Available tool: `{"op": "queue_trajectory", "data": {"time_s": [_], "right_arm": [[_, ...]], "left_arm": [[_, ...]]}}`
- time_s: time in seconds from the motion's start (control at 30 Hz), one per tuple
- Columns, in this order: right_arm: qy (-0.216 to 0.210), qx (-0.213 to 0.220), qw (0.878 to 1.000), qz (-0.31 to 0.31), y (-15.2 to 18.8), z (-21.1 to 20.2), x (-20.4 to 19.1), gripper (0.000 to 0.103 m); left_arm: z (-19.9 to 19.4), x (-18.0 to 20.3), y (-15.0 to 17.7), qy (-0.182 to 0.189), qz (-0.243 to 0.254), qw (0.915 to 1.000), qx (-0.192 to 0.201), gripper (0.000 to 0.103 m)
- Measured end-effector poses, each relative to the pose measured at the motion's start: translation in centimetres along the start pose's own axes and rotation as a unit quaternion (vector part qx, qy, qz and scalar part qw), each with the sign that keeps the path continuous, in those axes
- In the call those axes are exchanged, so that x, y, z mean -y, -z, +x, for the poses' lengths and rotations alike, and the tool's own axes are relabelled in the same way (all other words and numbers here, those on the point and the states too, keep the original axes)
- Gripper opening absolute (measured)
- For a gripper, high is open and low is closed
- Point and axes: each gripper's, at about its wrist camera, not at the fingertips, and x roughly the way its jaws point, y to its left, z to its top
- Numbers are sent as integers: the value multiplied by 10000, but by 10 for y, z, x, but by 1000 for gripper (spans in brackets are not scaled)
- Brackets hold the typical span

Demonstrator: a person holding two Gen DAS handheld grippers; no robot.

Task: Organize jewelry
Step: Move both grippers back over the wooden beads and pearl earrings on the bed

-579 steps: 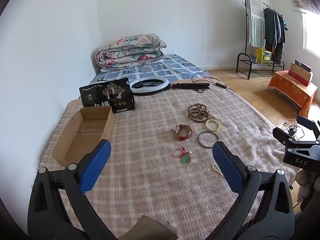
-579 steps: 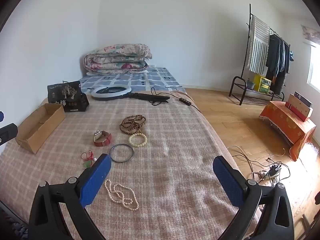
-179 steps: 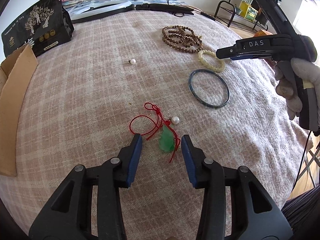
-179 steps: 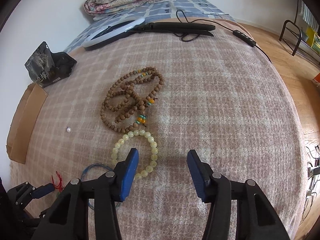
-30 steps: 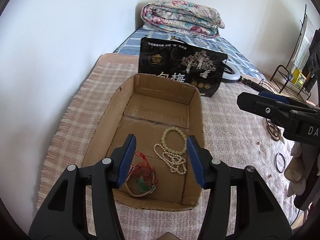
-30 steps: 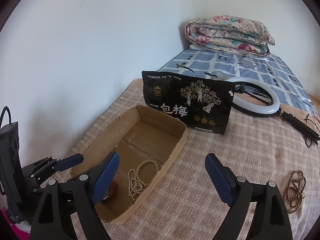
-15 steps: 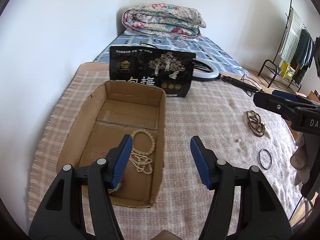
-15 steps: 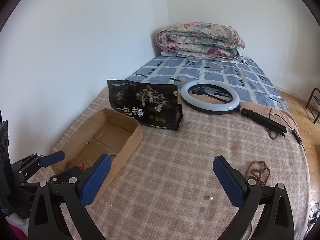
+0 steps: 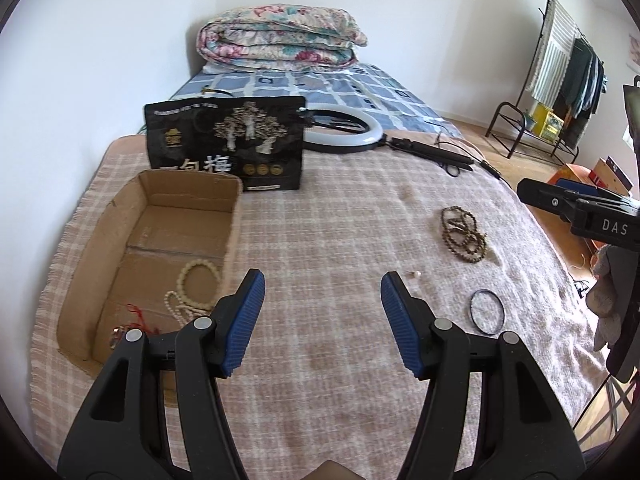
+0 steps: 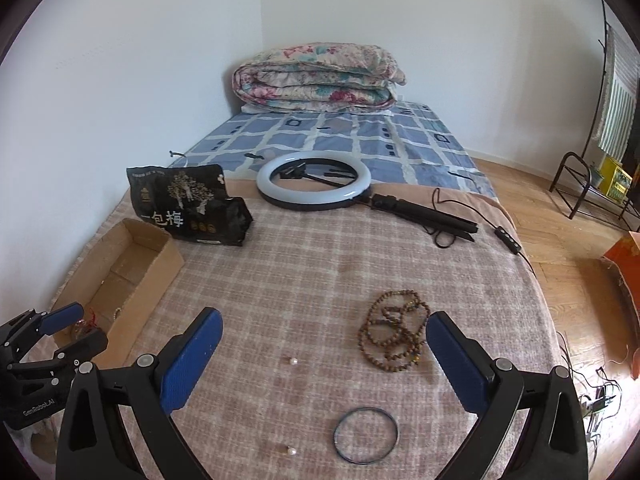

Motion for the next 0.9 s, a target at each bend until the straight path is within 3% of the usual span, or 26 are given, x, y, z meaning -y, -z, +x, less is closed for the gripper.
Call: {"op": "queue_trajectory", "data": {"time_s": [0.5,0.73,0.9], "right_arm": [[685,16,9976,-41,26,8,72,103],[627,-209,9976,184,35,30,98,103],[338,-510,9968,513,38,51,115,103]], "left_arm": [[22,63,19,402,484,9976,-303,62],[35,86,33,630,759,9939,-501,62],[45,103,46,794,968,9896,-712,62]]}}
